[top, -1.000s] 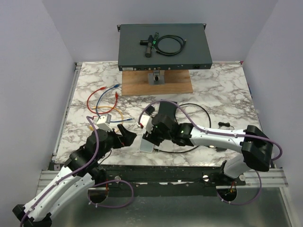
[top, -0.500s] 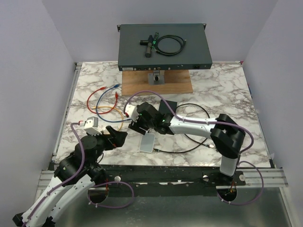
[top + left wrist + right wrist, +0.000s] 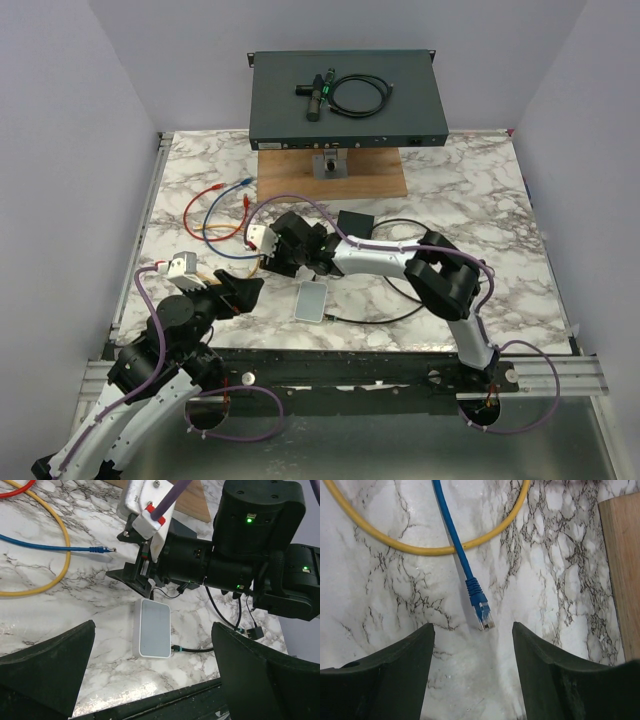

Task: Insert the plug into the switch port
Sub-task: Pick up the connector from the center of the board.

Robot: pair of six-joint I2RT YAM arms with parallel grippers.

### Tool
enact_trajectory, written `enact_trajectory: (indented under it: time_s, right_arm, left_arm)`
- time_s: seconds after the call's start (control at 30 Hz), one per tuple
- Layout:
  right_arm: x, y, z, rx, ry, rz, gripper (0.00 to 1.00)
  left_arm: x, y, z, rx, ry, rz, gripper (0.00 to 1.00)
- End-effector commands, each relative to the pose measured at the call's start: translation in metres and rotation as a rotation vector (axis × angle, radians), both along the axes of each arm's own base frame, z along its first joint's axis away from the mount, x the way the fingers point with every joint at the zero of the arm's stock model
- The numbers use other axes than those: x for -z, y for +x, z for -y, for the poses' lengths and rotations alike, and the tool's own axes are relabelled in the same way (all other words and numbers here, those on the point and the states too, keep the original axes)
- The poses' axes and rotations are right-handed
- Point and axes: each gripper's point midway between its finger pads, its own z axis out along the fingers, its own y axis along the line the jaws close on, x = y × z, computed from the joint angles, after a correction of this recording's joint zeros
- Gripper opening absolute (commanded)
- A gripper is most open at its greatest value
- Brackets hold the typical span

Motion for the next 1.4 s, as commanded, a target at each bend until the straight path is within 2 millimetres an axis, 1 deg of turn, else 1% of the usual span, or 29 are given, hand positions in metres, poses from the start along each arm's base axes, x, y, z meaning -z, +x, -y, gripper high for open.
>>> enact_trajectory:
  time_s: [0.0, 0.17, 0.27, 0.47, 0.53, 0.57, 0.6, 0.7, 0.83, 0.9, 0.97, 1.0, 1.03, 1.07, 1.2, 1.23, 1.27, 1.3, 1.37]
  right_arm:
    - [0.007, 0.009, -0.011, -0.042, -0.008, 0.013, 0.63]
    - [0.020, 0.020, -0.008, -0.015, -0.058, 0.033, 0.49]
    - [0.023, 0.023, -0.008, -0.007, -0.068, 0.040, 0.36]
    - [0.028, 0.031, -0.004, 0.013, -0.104, 0.072, 0.24]
    - [0.027, 0.032, -0.004, 0.011, -0.105, 0.074, 0.13]
    - [0.026, 0.032, -0.004, 0.009, -0.105, 0.074, 0.03]
    - [0.024, 0.031, -0.005, 0.009, -0.099, 0.072, 0.01]
    - [0.014, 0.024, -0.008, -0.013, -0.058, 0.059, 0.01]
    - [-0.015, 0.009, -0.012, -0.042, 0.054, 0.031, 0.01]
    - [-0.036, 0.003, -0.015, -0.051, 0.134, 0.034, 0.01]
    - [-0.057, -0.006, -0.013, -0.059, 0.198, 0.028, 0.01]
    - [-0.063, -0.011, -0.010, -0.062, 0.222, 0.020, 0.01]
    - [-0.076, -0.016, -0.009, -0.065, 0.258, 0.022, 0.01]
    - [-0.084, -0.021, -0.005, -0.066, 0.287, 0.013, 0.01]
    - [-0.122, -0.040, 0.012, -0.055, 0.393, -0.006, 0.01]
    - [-0.126, -0.045, 0.017, -0.049, 0.409, -0.018, 0.01]
    - [-0.136, -0.049, 0.022, -0.047, 0.432, -0.022, 0.01]
    - [-0.140, -0.055, 0.027, -0.043, 0.448, -0.037, 0.01]
    - [-0.156, -0.068, 0.038, -0.040, 0.498, -0.057, 0.01]
  left_arm:
    - [0.004, -0.001, -0.004, -0.014, 0.008, -0.008, 0.98]
    - [0.003, -0.001, -0.004, -0.014, 0.003, -0.004, 0.99]
    - [0.004, -0.001, -0.004, -0.012, 0.002, -0.004, 0.98]
    - [0.004, -0.001, -0.003, -0.012, 0.002, -0.005, 0.98]
    - [0.005, -0.001, -0.004, -0.014, 0.005, -0.008, 0.98]
    - [0.005, -0.001, -0.004, -0.015, 0.005, -0.008, 0.99]
    - [0.004, -0.001, -0.004, -0.014, 0.003, -0.006, 0.99]
    - [0.001, -0.001, -0.005, -0.020, -0.002, 0.004, 0.99]
    - [-0.009, -0.004, -0.010, -0.024, -0.023, 0.041, 0.98]
    - [-0.015, -0.005, -0.011, -0.021, -0.033, 0.065, 0.99]
    - [-0.027, -0.009, -0.015, -0.019, -0.061, 0.116, 0.99]
    - [-0.030, -0.010, -0.016, -0.019, -0.065, 0.131, 0.99]
    - [-0.033, -0.011, -0.017, -0.017, -0.069, 0.145, 0.99]
    - [-0.037, -0.012, -0.017, -0.011, -0.069, 0.157, 0.99]
    - [-0.048, -0.015, -0.012, 0.027, -0.077, 0.179, 0.98]
    - [-0.051, -0.016, -0.010, 0.038, -0.082, 0.184, 0.99]
    - [-0.054, -0.017, -0.008, 0.047, -0.089, 0.190, 0.98]
    - [-0.058, -0.017, -0.005, 0.062, -0.100, 0.199, 0.99]
    - [-0.066, -0.019, 0.000, 0.095, -0.120, 0.224, 0.99]
